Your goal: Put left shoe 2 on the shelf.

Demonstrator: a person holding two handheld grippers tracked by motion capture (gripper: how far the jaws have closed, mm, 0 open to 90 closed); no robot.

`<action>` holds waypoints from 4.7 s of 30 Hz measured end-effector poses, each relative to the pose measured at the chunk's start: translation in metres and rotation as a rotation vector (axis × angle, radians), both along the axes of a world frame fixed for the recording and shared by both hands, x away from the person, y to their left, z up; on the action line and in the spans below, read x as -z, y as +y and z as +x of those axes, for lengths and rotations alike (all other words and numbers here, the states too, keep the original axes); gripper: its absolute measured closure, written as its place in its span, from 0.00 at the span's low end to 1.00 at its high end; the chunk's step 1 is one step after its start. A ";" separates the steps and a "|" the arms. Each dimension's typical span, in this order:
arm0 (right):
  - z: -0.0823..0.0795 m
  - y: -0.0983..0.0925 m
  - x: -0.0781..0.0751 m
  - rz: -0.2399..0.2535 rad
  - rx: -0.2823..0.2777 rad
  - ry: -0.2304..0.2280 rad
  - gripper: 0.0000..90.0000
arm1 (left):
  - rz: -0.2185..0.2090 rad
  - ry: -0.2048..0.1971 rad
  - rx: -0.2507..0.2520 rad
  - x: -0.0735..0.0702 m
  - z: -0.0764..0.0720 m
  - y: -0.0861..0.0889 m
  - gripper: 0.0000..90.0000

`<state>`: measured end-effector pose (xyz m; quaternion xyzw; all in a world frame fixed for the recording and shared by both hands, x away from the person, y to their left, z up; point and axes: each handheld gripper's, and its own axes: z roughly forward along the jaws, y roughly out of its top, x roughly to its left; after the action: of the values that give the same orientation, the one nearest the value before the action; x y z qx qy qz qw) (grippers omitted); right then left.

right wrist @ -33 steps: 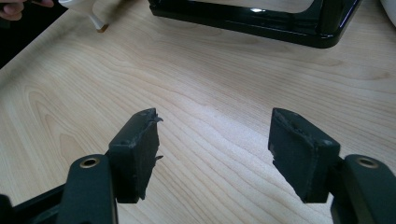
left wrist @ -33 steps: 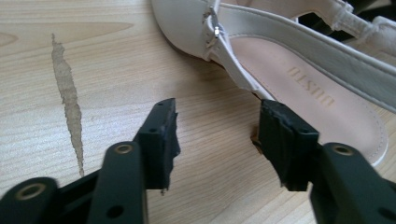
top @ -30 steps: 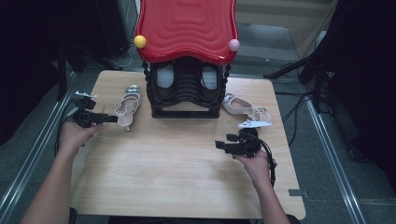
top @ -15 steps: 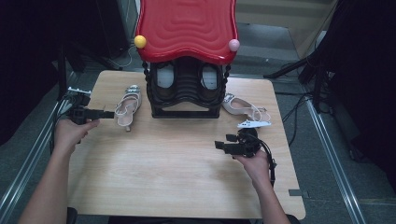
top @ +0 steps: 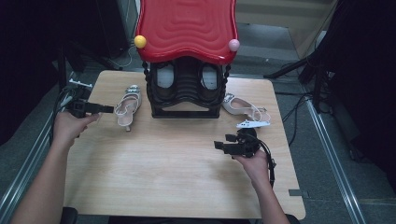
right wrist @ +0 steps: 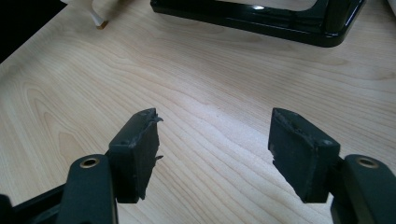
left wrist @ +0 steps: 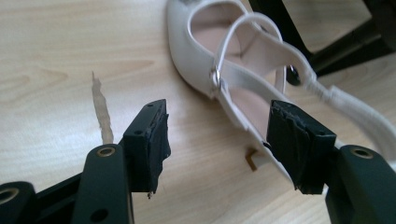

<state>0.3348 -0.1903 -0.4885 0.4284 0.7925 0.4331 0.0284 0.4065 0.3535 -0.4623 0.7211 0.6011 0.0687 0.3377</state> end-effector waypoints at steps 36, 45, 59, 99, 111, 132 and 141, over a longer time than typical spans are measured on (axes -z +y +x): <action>0.000 -0.002 0.000 0.003 0.003 -0.003 0.38 | 0.129 0.142 -0.018 0.019 0.053 -0.049 0.59; 0.000 -0.002 0.000 0.002 0.003 -0.003 0.38 | 0.099 0.228 -0.050 0.019 0.061 -0.041 0.71; 0.000 -0.001 0.000 -0.003 0.000 -0.003 0.38 | 0.201 0.303 -0.096 0.019 0.077 -0.051 0.90; 0.001 -0.001 -0.001 0.009 -0.003 -0.006 0.38 | 0.055 0.160 -0.126 -0.098 0.065 -0.015 0.93; 0.000 -0.001 -0.001 0.013 -0.009 -0.009 0.38 | 0.038 0.094 -0.120 -0.161 0.064 -0.031 0.93; 0.000 0.000 -0.001 0.011 -0.012 -0.002 0.38 | 0.042 -0.012 -0.107 -0.280 0.057 -0.047 0.93; 0.000 -0.001 -0.002 0.013 -0.009 -0.006 0.38 | 0.053 -0.112 -0.090 -0.329 0.045 -0.070 0.93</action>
<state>0.3348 -0.1912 -0.4867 0.4236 0.7915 0.4398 0.0261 0.4519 0.2832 -0.1328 0.6970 0.6110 0.1398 0.3484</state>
